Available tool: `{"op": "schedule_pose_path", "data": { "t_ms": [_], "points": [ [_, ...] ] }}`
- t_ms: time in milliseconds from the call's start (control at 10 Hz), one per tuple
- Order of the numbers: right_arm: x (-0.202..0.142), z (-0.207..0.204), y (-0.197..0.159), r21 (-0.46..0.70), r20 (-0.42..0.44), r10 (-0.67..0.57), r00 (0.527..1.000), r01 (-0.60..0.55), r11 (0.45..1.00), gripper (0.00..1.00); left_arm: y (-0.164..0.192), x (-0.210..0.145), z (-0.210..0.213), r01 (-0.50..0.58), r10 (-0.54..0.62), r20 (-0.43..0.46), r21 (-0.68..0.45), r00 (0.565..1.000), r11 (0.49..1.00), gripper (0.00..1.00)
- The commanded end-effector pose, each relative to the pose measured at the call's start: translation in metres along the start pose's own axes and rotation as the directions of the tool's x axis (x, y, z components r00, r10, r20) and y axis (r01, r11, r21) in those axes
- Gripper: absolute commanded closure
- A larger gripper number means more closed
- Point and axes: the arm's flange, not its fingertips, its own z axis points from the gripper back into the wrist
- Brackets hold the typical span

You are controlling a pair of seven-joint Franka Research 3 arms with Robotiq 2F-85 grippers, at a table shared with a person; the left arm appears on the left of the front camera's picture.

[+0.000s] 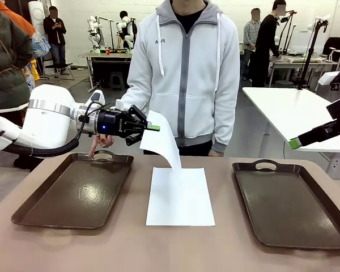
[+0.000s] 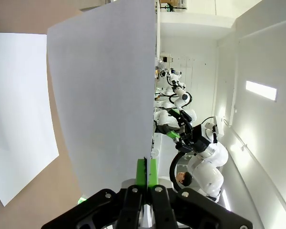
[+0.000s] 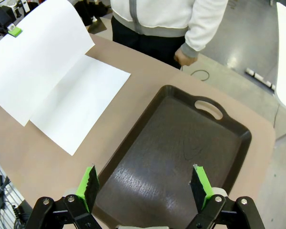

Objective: Sort the A4 documents.
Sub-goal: Place the A4 Paper in the designated Handle tray.

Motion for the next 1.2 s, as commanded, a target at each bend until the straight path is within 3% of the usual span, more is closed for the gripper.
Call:
{"op": "schedule_pose_path", "data": {
  "t_ms": [0,500,800,1100],
  "points": [
    [0.0,-0.001,0.0,0.006,0.0,0.0,1.0,0.0,1.0,0.0,0.0,0.001,0.001,-0.001,0.001,0.005,-0.003,1.0,1.0,1.0],
    [0.0,-0.001,0.0,0.006,0.0,0.0,1.0,0.0,1.0,0.0,0.0,0.0,0.0,0.0,0.0,0.0,0.0,1.0,1.0,0.99],
    [0.0,-0.001,0.0,0.006,0.0,0.0,1.0,0.0,1.0,0.0,-0.008,-0.013,0.018,0.099,-0.095,-0.075,0.057,0.993,0.993,0.99],
    [0.0,-0.001,0.0,0.006,0.0,0.0,1.0,0.0,1.0,0.0,0.007,-0.027,0.066,0.095,-0.068,-0.123,0.23,0.99,0.969,0.99]
  ]
}}
